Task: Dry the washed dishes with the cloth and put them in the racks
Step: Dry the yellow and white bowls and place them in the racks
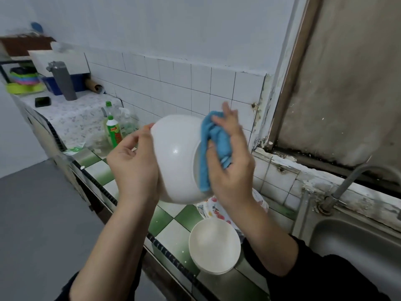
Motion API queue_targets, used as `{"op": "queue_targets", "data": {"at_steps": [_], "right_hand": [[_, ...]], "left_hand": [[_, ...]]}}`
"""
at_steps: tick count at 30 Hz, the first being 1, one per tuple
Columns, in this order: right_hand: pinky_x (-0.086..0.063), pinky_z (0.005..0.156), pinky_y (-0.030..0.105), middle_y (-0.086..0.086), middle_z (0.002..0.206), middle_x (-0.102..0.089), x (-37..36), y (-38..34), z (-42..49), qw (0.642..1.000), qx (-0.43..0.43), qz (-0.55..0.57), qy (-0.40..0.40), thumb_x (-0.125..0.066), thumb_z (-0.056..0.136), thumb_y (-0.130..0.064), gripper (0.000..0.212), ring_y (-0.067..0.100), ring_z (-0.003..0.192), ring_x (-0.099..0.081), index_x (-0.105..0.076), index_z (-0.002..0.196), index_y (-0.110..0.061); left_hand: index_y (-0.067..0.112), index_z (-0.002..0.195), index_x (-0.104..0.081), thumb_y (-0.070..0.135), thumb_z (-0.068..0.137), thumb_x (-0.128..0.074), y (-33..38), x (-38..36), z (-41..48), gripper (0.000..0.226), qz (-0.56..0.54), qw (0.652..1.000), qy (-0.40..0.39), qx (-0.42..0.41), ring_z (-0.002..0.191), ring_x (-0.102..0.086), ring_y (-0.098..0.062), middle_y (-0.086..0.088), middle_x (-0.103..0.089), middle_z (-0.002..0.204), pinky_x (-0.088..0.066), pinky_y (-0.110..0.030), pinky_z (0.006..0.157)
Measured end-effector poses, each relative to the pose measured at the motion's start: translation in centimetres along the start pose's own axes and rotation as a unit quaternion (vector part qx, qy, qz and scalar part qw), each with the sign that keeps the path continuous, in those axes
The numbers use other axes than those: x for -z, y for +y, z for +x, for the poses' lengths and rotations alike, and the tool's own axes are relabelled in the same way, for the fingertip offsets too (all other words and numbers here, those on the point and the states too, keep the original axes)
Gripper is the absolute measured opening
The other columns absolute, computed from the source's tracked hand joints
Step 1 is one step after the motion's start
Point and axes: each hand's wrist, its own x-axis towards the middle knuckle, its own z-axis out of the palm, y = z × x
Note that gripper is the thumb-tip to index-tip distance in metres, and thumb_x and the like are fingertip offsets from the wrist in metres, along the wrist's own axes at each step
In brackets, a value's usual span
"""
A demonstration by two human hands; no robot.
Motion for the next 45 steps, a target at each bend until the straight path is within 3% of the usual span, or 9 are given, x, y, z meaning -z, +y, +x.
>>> {"op": "queue_targets", "data": {"at_steps": [5,11,19,25,30,33,36,40,45], "right_hand": [[-0.033,0.113,0.053,0.023,0.139,-0.05,-0.3,0.8,-2.0,0.956,0.213,-0.037,-0.198,-0.058,0.089,-0.003,0.032,0.042,0.139,-0.037,-0.055,0.121,-0.004],[-0.029,0.114,0.023,0.006,0.146,-0.047,-0.9,1.6,0.2,0.999,-0.035,-0.006,-0.042,-0.053,0.094,-0.007,0.031,0.022,0.145,-0.032,-0.057,0.124,-0.005],[-0.042,0.105,0.053,0.011,0.133,-0.061,-2.5,2.5,-5.5,0.953,0.279,-0.109,-0.053,-0.055,0.09,-0.013,0.024,0.033,0.13,-0.051,-0.057,0.114,-0.013],[-0.023,0.115,0.057,-0.003,0.157,-0.029,-3.6,3.3,-8.2,0.993,0.095,0.043,0.054,-0.047,0.101,-0.027,0.03,0.041,0.143,-0.027,-0.042,0.13,-0.024],[-0.039,0.107,0.025,0.004,0.141,-0.05,-3.5,-0.4,-5.6,0.953,-0.12,0.247,0.128,-0.054,0.091,-0.018,0.038,0.017,0.134,-0.046,-0.046,0.129,-0.017],[-0.051,0.079,0.018,-0.008,0.105,-0.07,-2.3,-1.2,-3.1,0.895,-0.297,0.3,0.147,-0.059,0.092,-0.017,0.019,0.01,0.097,-0.065,-0.061,0.109,-0.024],[-0.05,0.059,0.021,0.0,0.084,-0.067,-0.7,-1.0,-0.2,0.871,-0.412,0.255,0.082,-0.052,0.098,-0.012,0.016,0.01,0.068,-0.06,-0.065,0.098,-0.02],[-0.051,0.063,0.026,0.002,0.086,-0.067,0.7,-0.8,1.8,0.903,-0.374,0.208,-0.035,-0.055,0.095,-0.008,0.016,0.013,0.072,-0.06,-0.066,0.097,-0.018],[-0.055,0.085,0.036,-0.007,0.105,-0.068,0.0,-1.8,0.8,0.958,-0.208,-0.02,-0.197,-0.061,0.076,-0.028,0.027,0.011,0.093,-0.064,-0.064,0.103,-0.031]], "left_hand": [[0.019,0.082,-0.074,0.018,0.094,-0.061,0.0,2.0,1.6,0.018,-0.03,0.997,0.042,0.056,0.074,-0.065,-0.012,0.004,-0.073,0.078,-0.056,-0.035,0.079],[0.019,0.086,-0.073,0.018,0.096,-0.058,-0.8,2.1,1.0,0.019,-0.017,0.997,0.042,0.055,0.08,-0.064,-0.01,-0.003,-0.073,0.099,-0.054,-0.029,0.078],[0.015,0.083,-0.071,0.02,0.09,-0.068,-2.0,2.6,1.5,0.01,-0.084,0.98,0.089,0.16,0.056,-0.061,-0.007,0.009,-0.069,0.063,-0.054,-0.027,0.065],[0.014,0.125,-0.064,0.03,0.084,-0.067,-2.8,3.9,2.2,0.044,-0.158,0.945,-0.022,0.285,0.107,-0.066,-0.024,-0.005,-0.064,0.129,-0.052,-0.049,0.091],[0.017,0.101,-0.068,0.017,0.096,-0.048,-2.5,4.2,2.3,0.021,-0.207,0.928,-0.109,0.29,0.083,-0.07,-0.018,0.0,-0.073,0.095,-0.059,-0.033,0.07],[0.017,0.107,-0.066,0.019,0.096,-0.051,-2.2,4.8,2.5,0.019,-0.193,0.94,-0.108,0.258,0.091,-0.068,-0.02,-0.003,-0.071,0.106,-0.058,-0.037,0.079],[0.018,0.099,-0.071,0.025,0.094,-0.061,-1.9,5.0,2.4,0.013,-0.113,0.973,-0.058,0.195,0.085,-0.066,-0.017,-0.001,-0.072,0.101,-0.055,-0.035,0.082],[0.027,0.07,-0.079,0.021,0.097,-0.056,-0.4,4.9,1.1,0.036,-0.019,0.994,-0.088,0.054,0.071,-0.065,-0.005,0.01,-0.074,0.079,-0.054,-0.021,0.066],[0.025,0.078,-0.074,0.005,0.093,-0.058,-0.4,5.1,-0.6,0.03,0.114,0.974,-0.182,-0.067,0.065,-0.062,0.008,0.02,-0.071,0.069,-0.049,-0.01,0.06]]}}
